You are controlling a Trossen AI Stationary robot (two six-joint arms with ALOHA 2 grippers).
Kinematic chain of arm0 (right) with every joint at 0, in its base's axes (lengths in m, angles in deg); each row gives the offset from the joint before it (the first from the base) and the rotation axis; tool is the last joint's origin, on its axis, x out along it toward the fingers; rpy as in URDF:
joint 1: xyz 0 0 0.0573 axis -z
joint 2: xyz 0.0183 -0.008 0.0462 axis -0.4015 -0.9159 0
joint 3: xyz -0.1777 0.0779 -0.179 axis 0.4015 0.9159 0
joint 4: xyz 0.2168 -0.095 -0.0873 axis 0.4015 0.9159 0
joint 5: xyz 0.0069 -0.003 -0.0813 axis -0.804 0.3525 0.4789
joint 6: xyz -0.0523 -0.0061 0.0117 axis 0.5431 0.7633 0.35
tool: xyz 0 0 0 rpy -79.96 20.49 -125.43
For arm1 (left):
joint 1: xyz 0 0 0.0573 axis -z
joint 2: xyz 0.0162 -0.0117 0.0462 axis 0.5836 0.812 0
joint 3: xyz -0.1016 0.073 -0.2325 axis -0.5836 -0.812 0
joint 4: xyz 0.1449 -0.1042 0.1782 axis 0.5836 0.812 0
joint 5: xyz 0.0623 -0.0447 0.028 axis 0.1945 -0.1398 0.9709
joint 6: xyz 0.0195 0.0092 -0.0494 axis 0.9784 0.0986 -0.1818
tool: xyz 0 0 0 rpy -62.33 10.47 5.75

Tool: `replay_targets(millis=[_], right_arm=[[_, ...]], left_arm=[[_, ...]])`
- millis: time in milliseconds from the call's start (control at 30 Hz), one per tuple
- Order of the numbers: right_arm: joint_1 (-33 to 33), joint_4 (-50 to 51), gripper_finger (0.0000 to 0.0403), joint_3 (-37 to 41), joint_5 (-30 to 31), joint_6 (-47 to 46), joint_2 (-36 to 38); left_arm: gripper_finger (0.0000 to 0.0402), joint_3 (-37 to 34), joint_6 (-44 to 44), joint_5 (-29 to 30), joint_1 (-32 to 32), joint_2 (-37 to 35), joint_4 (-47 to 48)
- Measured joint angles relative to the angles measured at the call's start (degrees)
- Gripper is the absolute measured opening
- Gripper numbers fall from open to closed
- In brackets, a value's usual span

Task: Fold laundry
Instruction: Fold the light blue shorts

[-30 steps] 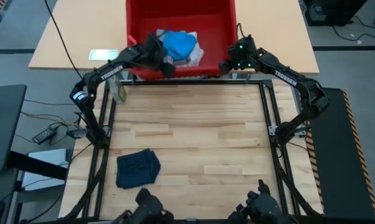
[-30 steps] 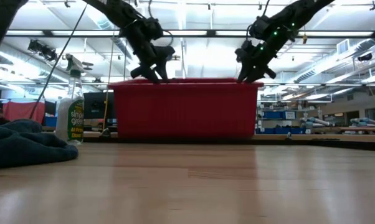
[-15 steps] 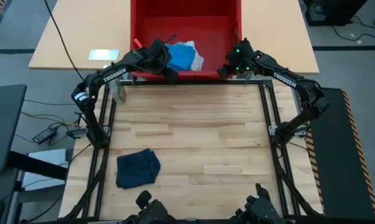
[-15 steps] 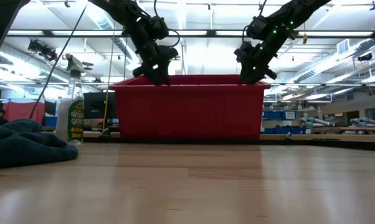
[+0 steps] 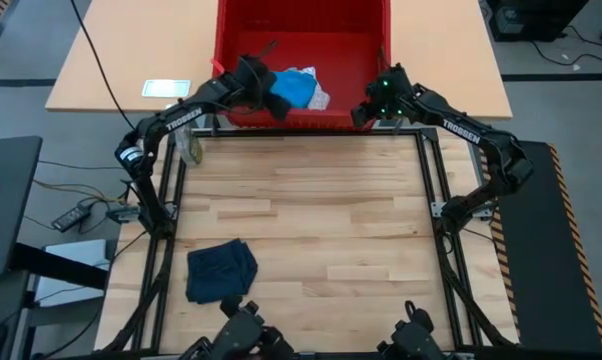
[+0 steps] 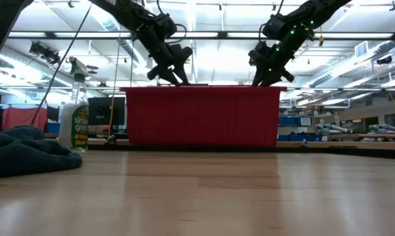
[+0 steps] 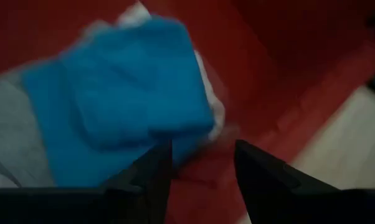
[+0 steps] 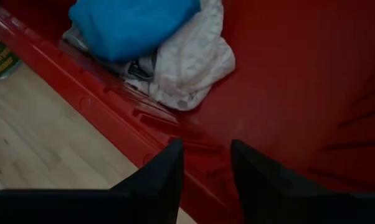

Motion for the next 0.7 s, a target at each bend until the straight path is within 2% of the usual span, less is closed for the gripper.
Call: replay_targets(millis=[300, 700], right_arm=[[-1.9, -0.5, 0.0142, 0.1, 1.6, 0.1, -0.1], [-6.0, 1.2, 0.0142, 0.5, 1.4, -0.2, -0.5]], left_arm=[[0.0171, 0.3, 0.6, 3.2, -2.4, 0.7, -14.5], [0.0172, 0.2, -5.6, 5.0, -3.2, 12.0, -13.5]])
